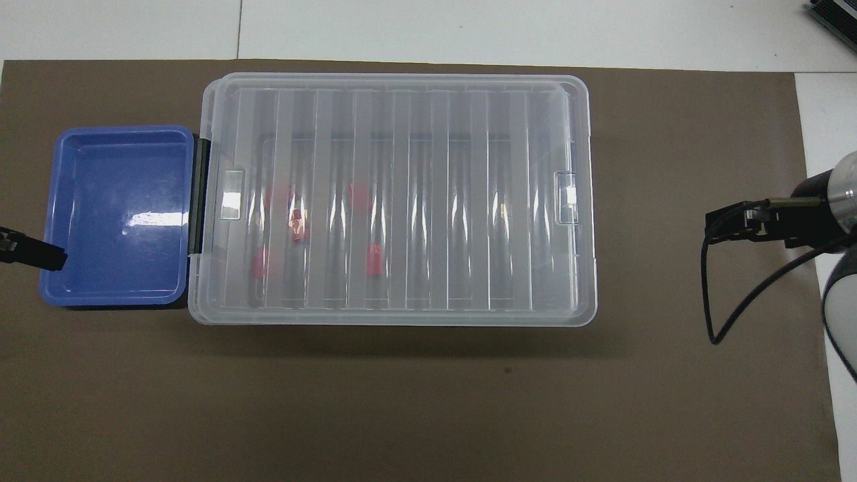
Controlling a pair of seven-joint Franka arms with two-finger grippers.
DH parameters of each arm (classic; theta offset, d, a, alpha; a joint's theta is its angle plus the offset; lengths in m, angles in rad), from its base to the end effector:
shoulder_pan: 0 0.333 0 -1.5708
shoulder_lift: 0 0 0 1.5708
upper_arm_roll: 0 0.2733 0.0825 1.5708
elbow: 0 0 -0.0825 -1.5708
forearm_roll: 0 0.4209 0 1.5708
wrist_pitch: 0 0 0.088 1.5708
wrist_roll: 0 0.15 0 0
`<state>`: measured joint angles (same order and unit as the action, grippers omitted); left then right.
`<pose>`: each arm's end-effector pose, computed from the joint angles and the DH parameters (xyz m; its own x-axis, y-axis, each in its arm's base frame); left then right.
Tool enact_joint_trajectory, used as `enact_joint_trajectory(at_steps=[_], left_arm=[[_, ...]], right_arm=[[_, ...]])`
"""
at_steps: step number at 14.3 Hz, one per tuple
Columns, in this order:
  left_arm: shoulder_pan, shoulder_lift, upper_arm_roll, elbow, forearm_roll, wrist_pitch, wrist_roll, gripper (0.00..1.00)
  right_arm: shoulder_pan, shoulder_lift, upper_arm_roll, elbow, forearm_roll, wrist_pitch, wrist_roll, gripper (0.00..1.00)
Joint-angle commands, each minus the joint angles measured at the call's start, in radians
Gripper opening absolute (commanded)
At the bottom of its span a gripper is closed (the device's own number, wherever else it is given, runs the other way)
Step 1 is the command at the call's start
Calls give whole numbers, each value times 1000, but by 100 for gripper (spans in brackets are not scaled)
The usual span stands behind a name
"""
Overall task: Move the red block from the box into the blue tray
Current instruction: 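Move the right gripper toward the clear box lid edge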
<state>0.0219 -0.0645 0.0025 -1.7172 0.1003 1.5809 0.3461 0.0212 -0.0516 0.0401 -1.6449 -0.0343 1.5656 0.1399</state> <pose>0.5675 0.0288 0.5037 0.9435 -0.3156 -0.1013 -0.3231 -0.9438 -0.0694 0.5740 0.0304 0.5309 0.9966 -0.0787 -0.0224 -0.0778 -0.9962 0.0399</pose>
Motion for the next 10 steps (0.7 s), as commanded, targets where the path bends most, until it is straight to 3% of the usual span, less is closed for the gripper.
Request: enact_joint_trajectory(at_steps=[1, 5, 10], left_arm=[[4, -29, 1, -35, 7, 22, 2, 100], [4, -29, 1, -35, 7, 22, 2, 100], [4, -29, 1, -35, 7, 22, 2, 100]], right_arm=[[-14, -19, 3, -21, -15, 22, -13, 100], [-30, -21, -5, -26, 0, 24, -23, 100], [-6, -5, 0, -69, 8, 143, 20, 99]])
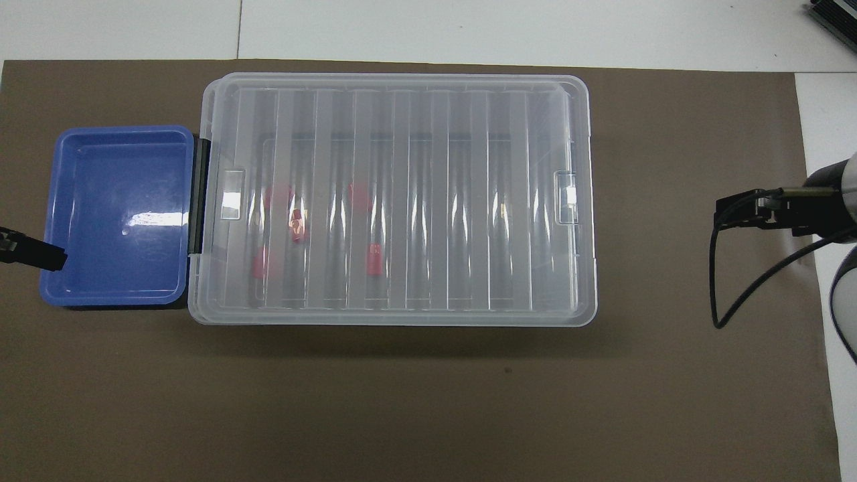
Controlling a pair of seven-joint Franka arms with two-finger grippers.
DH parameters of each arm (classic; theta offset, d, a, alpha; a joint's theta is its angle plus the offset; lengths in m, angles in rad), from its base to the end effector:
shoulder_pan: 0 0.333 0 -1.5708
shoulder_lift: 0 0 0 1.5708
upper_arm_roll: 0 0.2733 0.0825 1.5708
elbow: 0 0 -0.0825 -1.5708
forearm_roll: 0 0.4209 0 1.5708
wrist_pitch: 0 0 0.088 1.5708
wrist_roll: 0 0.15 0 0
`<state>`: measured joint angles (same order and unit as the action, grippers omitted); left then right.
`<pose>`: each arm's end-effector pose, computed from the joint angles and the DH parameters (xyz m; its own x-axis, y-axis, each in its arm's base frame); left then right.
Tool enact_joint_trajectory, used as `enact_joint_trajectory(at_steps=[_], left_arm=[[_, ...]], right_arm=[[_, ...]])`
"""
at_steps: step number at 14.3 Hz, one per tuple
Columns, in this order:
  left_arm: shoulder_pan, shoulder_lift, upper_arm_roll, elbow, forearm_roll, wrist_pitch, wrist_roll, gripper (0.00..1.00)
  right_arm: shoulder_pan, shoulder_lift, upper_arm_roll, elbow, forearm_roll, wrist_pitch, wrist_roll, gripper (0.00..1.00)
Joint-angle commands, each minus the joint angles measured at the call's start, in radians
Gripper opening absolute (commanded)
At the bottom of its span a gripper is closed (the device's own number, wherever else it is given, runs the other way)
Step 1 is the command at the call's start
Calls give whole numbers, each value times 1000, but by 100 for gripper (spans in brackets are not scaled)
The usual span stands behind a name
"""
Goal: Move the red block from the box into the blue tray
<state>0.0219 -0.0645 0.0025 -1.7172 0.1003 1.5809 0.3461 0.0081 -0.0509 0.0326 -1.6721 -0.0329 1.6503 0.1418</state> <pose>0.5675 0.0288 0.5037 0.9435 -0.3156 -0.1013 -0.3231 -0.9438 -0.0694 0.5850 0.0194 0.5240 0.9946 -0.0983 0.0336 -0.0993 -0.9946 0.0301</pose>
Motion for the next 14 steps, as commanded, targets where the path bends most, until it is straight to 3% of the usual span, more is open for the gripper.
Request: enact_joint_trajectory(at_steps=[1, 9, 14], left_arm=[[3, -29, 1, -35, 7, 22, 2, 100], [4, -29, 1, -35, 7, 22, 2, 100], [4, -29, 1, -35, 7, 22, 2, 100]], right_arm=[[15, 3, 7, -55, 7, 89, 34, 99], [130, 135, 9, -86, 7, 330, 212, 97], [161, 189, 9, -133, -7, 373, 239, 98]])
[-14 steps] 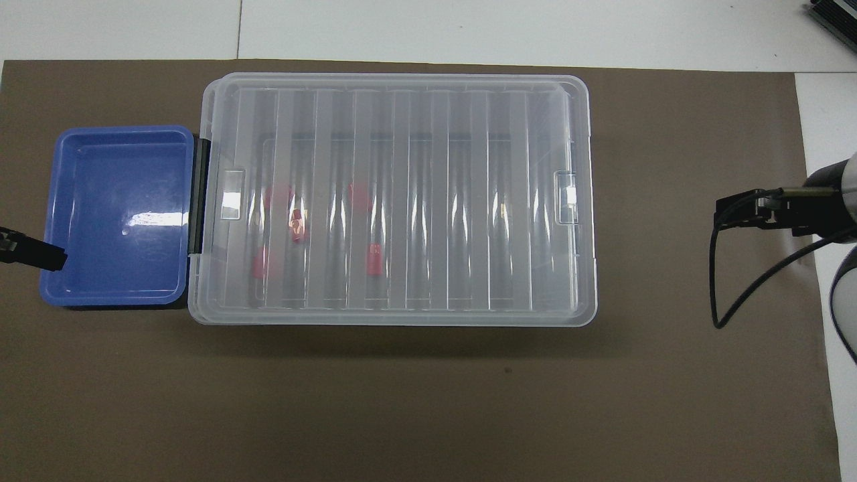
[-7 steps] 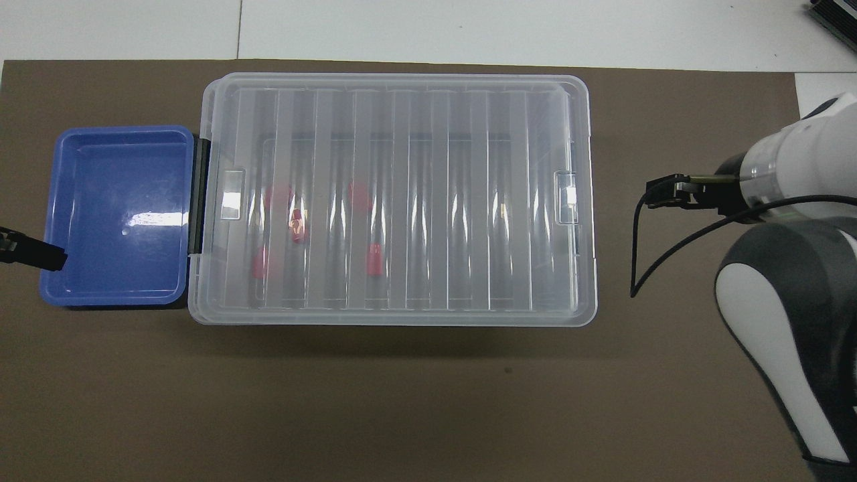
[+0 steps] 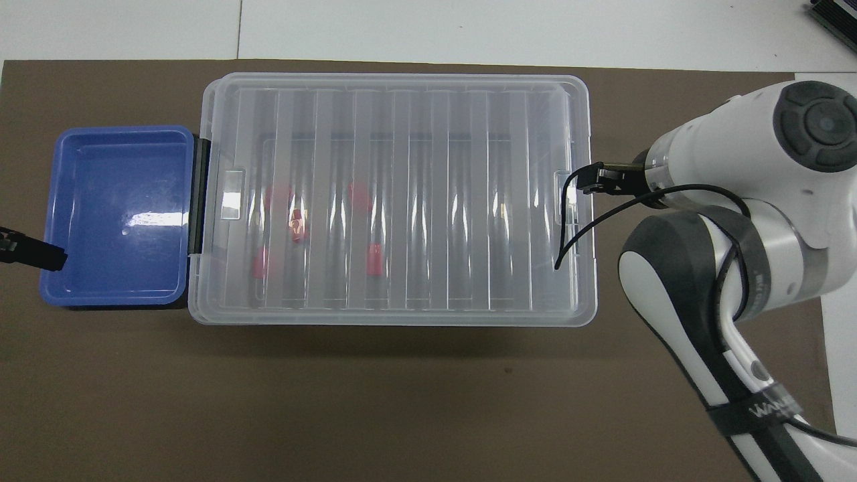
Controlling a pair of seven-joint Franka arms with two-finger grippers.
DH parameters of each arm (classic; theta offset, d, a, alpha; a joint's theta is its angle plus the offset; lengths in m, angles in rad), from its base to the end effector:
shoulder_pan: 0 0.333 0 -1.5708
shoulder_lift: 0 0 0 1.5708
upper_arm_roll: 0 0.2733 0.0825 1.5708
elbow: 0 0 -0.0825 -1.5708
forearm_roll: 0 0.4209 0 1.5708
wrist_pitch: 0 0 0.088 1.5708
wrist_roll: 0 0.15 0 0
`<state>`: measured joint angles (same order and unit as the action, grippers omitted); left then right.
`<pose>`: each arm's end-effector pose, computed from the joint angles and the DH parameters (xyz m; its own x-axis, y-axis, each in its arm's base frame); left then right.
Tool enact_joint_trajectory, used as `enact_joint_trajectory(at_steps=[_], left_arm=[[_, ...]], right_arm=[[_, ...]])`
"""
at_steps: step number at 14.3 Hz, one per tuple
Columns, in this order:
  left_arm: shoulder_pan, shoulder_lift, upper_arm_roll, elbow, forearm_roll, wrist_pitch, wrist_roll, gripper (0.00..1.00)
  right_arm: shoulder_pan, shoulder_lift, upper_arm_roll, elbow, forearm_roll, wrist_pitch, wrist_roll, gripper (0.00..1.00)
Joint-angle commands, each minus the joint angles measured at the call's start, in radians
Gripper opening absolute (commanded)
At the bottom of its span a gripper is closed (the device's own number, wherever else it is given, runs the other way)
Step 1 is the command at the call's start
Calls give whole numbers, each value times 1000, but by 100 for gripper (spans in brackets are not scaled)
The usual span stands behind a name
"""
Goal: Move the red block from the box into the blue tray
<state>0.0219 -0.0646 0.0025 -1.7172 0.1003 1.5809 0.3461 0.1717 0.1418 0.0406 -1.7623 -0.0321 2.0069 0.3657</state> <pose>0.5675 0.0288 0.5037 0.9435 -0.3156 -0.1012 -0.3231 -0.9438 -0.0694 0.6342 0.1328 0.3921 0.9844 -0.1415 0.1046 -0.1408 -0.9899 -0.0137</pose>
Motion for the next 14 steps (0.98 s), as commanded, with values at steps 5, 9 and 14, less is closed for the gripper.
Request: enact_joint_trajectory(at_steps=[5, 9, 14], left_arm=[[3, -29, 1, -35, 7, 22, 2, 100], [4, -29, 1, -35, 7, 22, 2, 100], [4, -29, 1, -35, 7, 22, 2, 100]], right_arm=[[31, -10, 2, -32, -5, 13, 18, 98], [31, -25, 1, -98, 3, 102, 4, 97], [-14, -33, 1, -108, 3, 78, -91, 98]])
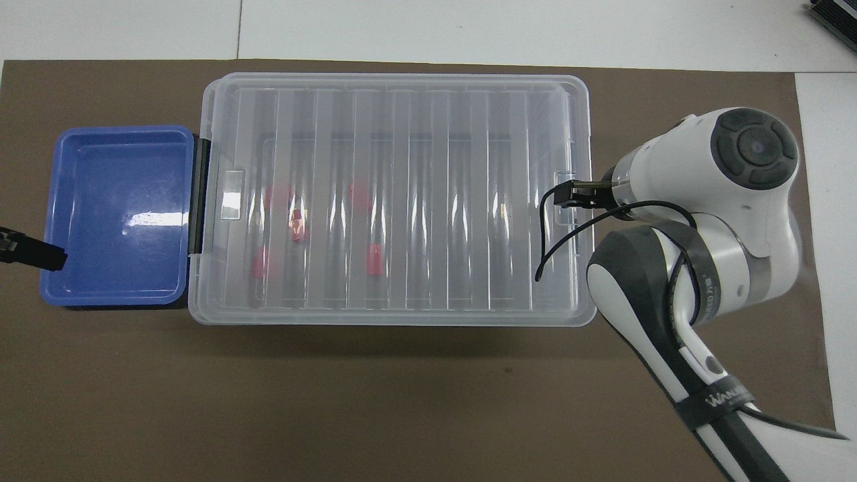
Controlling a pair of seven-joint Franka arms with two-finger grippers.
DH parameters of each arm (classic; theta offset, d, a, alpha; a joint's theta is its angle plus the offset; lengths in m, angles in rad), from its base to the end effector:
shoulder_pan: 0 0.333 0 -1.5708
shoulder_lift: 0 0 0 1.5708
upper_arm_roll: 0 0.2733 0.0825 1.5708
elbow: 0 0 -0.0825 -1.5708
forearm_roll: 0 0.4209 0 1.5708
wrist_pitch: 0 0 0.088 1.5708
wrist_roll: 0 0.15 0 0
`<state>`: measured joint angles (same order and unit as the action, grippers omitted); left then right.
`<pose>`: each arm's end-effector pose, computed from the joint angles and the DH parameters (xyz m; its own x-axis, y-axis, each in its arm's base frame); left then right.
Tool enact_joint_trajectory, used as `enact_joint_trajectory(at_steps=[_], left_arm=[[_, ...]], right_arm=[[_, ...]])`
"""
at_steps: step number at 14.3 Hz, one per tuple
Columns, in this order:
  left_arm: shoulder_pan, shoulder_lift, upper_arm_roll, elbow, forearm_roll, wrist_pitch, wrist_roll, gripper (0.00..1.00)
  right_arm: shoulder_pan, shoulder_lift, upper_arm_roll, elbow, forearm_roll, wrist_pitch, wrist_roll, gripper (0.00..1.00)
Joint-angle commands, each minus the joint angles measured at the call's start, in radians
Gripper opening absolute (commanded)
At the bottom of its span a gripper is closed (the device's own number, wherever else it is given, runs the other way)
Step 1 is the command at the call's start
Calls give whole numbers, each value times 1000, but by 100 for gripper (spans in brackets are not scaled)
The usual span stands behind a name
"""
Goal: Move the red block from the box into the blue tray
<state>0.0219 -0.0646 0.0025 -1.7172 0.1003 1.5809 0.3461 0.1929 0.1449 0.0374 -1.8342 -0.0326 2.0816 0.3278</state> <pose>0.5675 0.0288 0.5037 0.9435 -0.3156 -0.1012 -0.3231 -0.9438 -0.0694 0.6268 0.1436 0.3600 0.9910 -0.0836 0.1047 -0.0831 -0.9965 -0.0097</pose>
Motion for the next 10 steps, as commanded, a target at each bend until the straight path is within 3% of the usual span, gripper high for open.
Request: enact_joint_trajectory(at_steps=[1, 5, 10], left_arm=[[4, -29, 1, -35, 7, 22, 2, 100], [4, -29, 1, -35, 7, 22, 2, 100], [4, -29, 1, -35, 7, 22, 2, 100]], right_arm=[[-52, -39, 4, -43, 3, 3, -87, 98], [-102, -48, 4, -57, 3, 5, -134, 98], [-188, -45, 4, -59, 3, 5, -321, 98]])
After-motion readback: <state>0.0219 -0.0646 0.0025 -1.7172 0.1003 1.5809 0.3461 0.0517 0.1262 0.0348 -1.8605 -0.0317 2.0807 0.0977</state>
